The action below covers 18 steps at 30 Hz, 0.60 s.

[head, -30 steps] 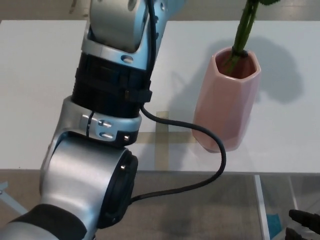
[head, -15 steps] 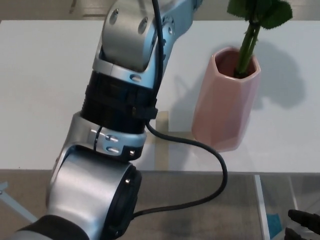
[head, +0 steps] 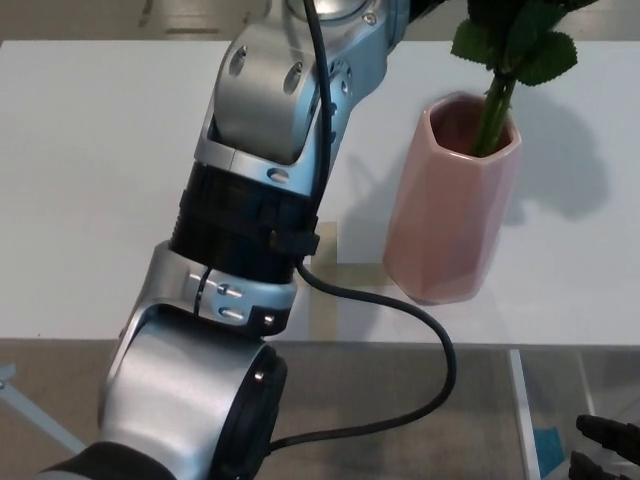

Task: Use the left hand to pick up the rose and then lift and insert it into the pink vase.

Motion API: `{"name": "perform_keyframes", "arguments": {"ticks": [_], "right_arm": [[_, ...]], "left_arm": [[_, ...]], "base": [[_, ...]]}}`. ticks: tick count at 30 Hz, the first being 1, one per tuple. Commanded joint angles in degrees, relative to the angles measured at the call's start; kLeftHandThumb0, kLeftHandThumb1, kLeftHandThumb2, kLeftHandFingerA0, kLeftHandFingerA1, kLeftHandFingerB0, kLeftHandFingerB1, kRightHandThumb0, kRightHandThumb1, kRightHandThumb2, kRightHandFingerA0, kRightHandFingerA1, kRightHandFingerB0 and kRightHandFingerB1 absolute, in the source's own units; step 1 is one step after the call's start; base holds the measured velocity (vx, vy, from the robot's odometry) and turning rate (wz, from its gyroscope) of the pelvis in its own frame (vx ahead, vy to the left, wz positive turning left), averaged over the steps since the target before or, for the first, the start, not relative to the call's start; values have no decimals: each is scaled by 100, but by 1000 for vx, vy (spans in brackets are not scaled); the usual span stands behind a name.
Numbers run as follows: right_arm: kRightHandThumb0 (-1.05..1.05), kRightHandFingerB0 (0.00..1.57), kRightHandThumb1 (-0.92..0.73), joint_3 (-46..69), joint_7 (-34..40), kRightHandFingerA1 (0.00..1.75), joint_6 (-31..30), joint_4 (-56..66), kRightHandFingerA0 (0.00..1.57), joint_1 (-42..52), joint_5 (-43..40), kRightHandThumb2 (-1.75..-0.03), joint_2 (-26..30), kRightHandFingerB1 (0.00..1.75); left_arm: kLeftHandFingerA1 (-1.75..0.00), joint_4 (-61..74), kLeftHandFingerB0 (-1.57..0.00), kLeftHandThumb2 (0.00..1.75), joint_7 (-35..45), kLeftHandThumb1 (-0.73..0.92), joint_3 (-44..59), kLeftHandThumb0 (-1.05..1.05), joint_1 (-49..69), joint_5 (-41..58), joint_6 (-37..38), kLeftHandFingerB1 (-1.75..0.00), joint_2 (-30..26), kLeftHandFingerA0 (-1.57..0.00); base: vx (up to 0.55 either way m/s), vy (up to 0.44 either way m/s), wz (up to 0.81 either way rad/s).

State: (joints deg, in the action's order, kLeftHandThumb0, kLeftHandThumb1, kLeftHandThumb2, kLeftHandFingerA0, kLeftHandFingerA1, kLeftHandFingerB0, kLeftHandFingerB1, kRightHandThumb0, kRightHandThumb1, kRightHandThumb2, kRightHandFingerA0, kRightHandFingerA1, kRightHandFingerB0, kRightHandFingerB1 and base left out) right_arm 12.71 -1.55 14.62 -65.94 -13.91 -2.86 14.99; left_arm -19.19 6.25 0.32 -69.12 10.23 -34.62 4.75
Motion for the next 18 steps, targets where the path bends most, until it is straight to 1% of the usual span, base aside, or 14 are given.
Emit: {"name": "perform_keyframes", "arguments": {"ticks": [1, 8, 18], "right_arm": [[-24, 56, -63, 13, -16, 50, -26, 25, 58, 55, -35, -59, 6, 48], [-23, 57, -64, -30, -2, 49, 0, 3, 58, 49, 10, -58, 20, 48], [-23, 57, -64, 1, 11, 49, -57, 60, 57, 31, -41, -59, -9, 48]], "left_arm": [[-146, -109, -75, 64, 14, 83, 34, -17, 23, 4, 221, -98, 48, -95], [-142, 31, -75, 66, -70, 82, -60, -17, 183, -112, 216, -99, 70, -98], [-144, 88, -75, 65, -29, 82, -200, -17, 369, -203, 145, -100, -3, -98]], "base": [[0, 0, 0], [0, 0, 0], [0, 0, 0]]}}
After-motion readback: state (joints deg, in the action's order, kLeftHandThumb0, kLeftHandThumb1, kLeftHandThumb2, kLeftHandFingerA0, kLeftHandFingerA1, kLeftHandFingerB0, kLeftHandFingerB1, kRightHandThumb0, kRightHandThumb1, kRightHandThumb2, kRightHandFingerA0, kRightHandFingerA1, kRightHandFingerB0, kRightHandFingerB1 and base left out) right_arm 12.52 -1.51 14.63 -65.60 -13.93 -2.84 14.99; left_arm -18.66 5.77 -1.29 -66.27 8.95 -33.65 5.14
